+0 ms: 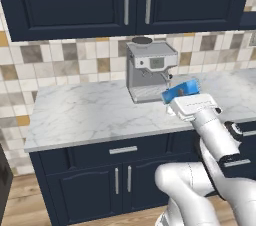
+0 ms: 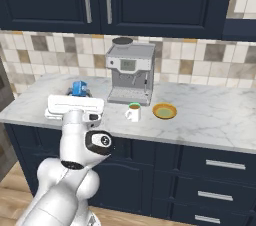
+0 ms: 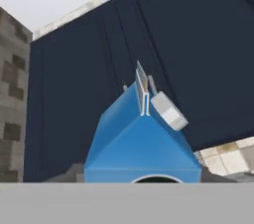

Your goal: Take a sugar cube from the saucer and place it inside the coffee. Then, grab milk from the fridge and place it next to the coffee on the counter to sweeten the coffee.

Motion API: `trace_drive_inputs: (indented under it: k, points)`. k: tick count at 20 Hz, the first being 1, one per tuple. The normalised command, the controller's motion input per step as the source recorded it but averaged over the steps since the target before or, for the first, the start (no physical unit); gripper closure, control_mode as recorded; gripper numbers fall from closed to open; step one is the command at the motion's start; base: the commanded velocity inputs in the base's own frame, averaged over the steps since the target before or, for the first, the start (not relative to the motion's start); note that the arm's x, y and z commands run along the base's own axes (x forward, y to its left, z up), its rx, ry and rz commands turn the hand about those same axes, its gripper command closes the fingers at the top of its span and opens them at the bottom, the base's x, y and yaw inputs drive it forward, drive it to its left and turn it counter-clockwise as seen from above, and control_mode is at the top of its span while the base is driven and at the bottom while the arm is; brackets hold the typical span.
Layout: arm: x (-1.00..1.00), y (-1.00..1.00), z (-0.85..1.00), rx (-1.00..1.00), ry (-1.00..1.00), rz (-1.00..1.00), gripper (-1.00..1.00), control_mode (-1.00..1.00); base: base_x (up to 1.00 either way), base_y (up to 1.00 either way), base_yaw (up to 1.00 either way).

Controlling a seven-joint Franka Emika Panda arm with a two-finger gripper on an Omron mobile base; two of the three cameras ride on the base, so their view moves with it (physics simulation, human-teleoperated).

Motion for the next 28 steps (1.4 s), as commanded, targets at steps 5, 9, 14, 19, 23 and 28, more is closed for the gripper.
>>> trace_drive_inputs:
  k: [5, 9, 14, 19, 23, 28]
  points:
    - [0.39, 0.83, -0.64, -0.06, 0.24, -0.44, 1.00, -1.00, 0.00, 0.00, 0.00]
    - [0.52, 0.84, -0.58, 0.04, 0.18, -0.53, 1.00, -1.00, 0.00, 0.00, 0.00]
    - [0.98, 0.25, -0.42, 0.01, 0.27, -0.40, 1.00, -1.00, 0.00, 0.00, 0.00]
    - [0.93, -0.33, -0.44, 0.07, 0.26, -0.18, 1.00, -1.00, 0.00, 0.00, 0.00]
    - [0.74, -0.52, -0.30, 0.03, 0.17, -0.07, 1.00, -1.00, 0.00, 0.00, 0.00]
    - [0.16, -0.60, -0.87, 0.02, -0.02, -0.09, 1.00, -1.00, 0.00, 0.00, 0.00]
